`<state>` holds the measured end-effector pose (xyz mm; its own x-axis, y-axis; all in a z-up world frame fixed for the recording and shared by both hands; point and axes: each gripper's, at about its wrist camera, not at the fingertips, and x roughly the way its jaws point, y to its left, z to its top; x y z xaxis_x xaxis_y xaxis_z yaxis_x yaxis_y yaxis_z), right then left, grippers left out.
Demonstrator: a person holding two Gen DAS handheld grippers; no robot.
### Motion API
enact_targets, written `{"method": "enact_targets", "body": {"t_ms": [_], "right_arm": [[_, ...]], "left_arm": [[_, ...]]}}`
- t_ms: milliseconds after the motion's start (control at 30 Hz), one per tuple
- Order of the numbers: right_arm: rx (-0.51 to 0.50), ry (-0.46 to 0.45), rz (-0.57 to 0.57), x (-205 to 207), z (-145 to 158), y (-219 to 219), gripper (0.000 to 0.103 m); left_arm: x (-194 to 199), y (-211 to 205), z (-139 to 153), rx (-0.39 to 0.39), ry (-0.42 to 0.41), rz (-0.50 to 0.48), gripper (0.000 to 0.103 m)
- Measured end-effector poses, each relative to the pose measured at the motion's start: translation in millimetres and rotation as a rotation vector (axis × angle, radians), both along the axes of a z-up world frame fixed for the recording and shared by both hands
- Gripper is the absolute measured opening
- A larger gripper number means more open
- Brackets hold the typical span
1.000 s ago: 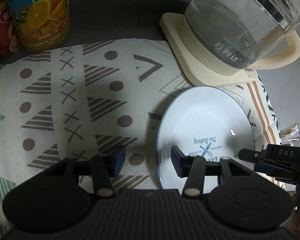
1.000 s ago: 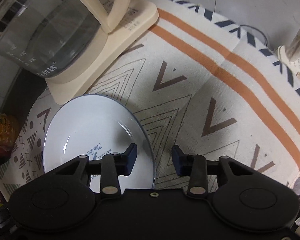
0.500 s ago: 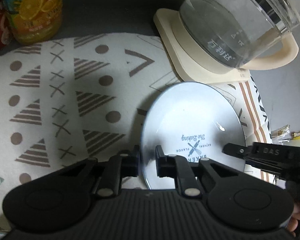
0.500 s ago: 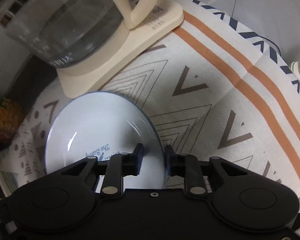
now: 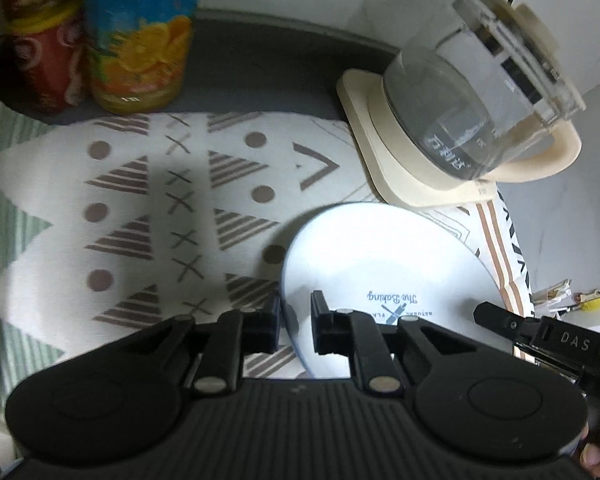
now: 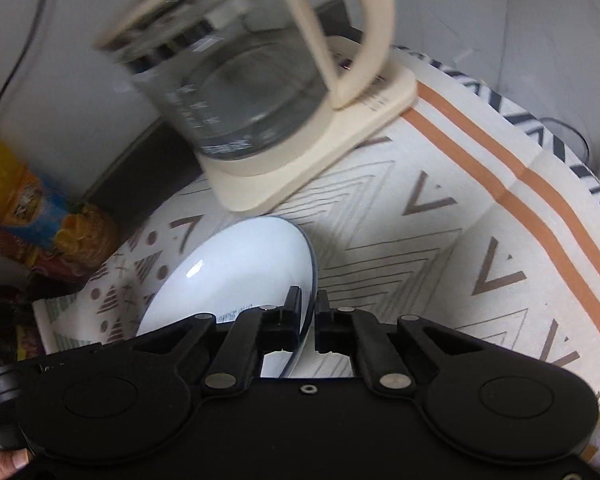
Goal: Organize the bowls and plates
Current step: 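Carry the 'Bakery' plate with both grippers and lower it onto the plate stack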
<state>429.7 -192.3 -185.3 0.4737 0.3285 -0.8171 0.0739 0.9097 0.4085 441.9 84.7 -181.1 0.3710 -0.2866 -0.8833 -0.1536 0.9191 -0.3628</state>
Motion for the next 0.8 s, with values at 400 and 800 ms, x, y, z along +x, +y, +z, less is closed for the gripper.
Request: {"method": "enact_targets", "body": {"t_ms": [400, 800], "right_arm": [[0.024, -0.118, 0.086, -41, 33, 24, 0.006], [0.061, -0.166, 0.204, -71, 52, 49, 0.006]], "left_arm": [[-57, 29, 29, -0.006, -0.04, 0.101, 0.013], [-120, 52, 51, 0.021, -0.061, 0.221, 0.013]]}}
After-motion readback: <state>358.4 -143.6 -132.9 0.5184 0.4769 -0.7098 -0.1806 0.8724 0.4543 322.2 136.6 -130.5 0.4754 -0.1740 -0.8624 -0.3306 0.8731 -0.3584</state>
